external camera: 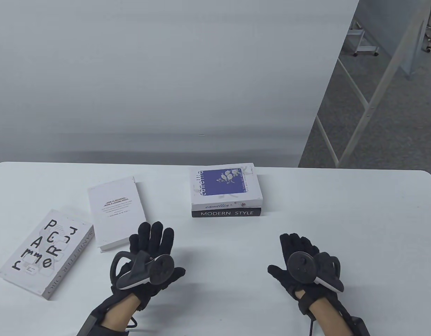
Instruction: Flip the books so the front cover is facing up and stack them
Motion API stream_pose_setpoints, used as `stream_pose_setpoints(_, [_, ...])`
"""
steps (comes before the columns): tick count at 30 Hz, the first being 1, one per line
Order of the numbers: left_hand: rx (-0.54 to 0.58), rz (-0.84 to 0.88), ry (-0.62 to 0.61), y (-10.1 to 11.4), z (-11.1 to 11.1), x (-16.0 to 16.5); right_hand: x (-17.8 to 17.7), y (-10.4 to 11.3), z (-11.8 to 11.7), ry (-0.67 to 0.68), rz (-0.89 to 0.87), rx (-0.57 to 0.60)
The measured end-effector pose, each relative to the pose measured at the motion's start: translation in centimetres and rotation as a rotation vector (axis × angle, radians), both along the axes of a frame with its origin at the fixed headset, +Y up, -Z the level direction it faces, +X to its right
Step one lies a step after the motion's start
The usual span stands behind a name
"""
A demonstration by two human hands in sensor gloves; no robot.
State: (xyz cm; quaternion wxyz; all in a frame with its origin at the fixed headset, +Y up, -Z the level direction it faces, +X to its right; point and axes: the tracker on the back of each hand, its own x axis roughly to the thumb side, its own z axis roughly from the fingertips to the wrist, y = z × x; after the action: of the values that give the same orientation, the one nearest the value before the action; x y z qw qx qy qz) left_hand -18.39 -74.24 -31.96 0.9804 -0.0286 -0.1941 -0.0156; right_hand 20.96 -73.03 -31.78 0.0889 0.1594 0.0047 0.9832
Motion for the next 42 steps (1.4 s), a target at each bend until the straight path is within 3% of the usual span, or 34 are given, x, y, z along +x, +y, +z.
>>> stream_pose_setpoints(8, [-0.001, -0.048, 0.096, -1.3, -1.9, -1.3, 0.0, -0.3, 0.0, -0.032, 0.011, -0.051])
stream_pose_setpoints(12, [-0.011, -0.041, 0.198, -1.3, -4.8, -3.4, 0.4, -0.2, -0.1, -0.045, -0.02, -0.053])
stream_pose_setpoints(16, [-0.043, 0.083, 0.337, -0.6, -7.7, -6.3, 0.5, -0.3, 0.0, -0.036, -0.011, -0.065])
stream_pose_setpoints(24, [-0.082, 0.15, 0.536, 0.2, -11.7, -11.2, 0.1, -0.6, -0.3, -0.012, -0.008, -0.111])
stream_pose_setpoints(30, [-0.144, 0.118, 0.571, -1.3, -14.0, -13.2, 0.1, -0.8, -0.6, -0.001, -0.011, -0.146])
stream_pose_setpoints(35, [-0.178, 0.057, 0.529, -1.9, -15.6, -13.4, 0.0, -1.0, -0.8, 0.004, -0.017, -0.155])
stream_pose_setpoints(39, [-0.228, 0.0, 0.524, -2.6, -16.1, -13.2, -0.1, -1.1, -0.8, 0.005, -0.007, -0.161])
stream_pose_setpoints(42, [-0.19, -0.082, 0.493, -2.7, -16.2, -12.9, -0.1, -1.1, -0.8, 0.003, -0.006, -0.163])
